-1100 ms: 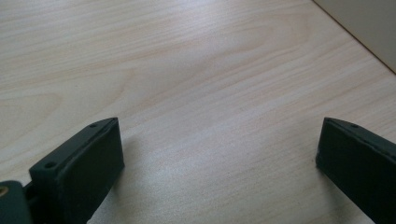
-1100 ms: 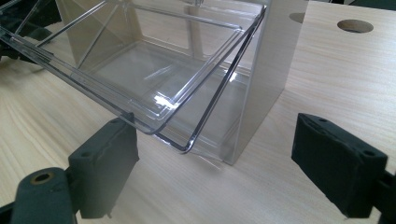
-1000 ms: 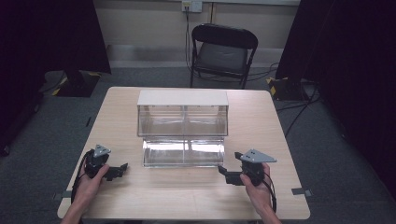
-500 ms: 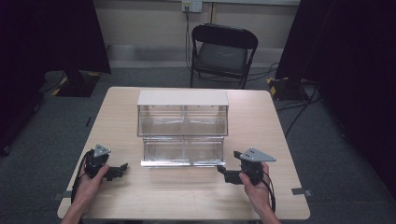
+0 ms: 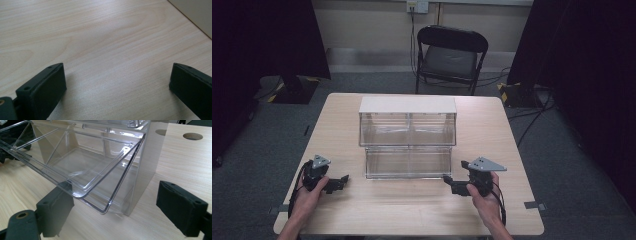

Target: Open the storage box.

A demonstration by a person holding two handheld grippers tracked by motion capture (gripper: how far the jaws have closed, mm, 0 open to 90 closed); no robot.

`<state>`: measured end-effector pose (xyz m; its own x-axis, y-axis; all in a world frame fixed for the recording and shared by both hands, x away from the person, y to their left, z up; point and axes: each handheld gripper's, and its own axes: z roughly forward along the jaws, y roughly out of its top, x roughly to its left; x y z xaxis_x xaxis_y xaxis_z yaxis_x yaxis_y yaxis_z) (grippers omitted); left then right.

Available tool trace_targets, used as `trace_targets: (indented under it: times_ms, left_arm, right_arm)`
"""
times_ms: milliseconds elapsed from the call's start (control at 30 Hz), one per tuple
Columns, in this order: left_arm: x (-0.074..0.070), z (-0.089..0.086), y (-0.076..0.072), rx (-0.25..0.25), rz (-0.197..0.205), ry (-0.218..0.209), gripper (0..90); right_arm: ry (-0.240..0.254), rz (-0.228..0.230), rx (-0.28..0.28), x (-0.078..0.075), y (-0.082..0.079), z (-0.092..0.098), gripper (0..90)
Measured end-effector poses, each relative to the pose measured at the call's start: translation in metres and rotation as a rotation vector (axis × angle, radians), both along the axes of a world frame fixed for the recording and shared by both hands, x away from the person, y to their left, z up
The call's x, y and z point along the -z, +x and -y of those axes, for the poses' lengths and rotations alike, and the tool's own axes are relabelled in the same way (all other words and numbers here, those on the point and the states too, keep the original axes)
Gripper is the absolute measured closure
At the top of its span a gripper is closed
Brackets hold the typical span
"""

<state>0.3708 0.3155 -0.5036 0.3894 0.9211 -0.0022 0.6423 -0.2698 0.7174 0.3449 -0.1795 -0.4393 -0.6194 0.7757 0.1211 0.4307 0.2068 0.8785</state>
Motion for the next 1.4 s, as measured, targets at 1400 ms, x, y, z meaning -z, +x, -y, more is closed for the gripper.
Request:
trace_targets:
  times_ms: [1400]
  left_arm:
    - [0.000,0.000,0.000,-0.001,0.000,0.000,0.2]
  right_arm:
    - [0.014,0.017,-0.030,-0.011,0.006,-0.011,13.7]
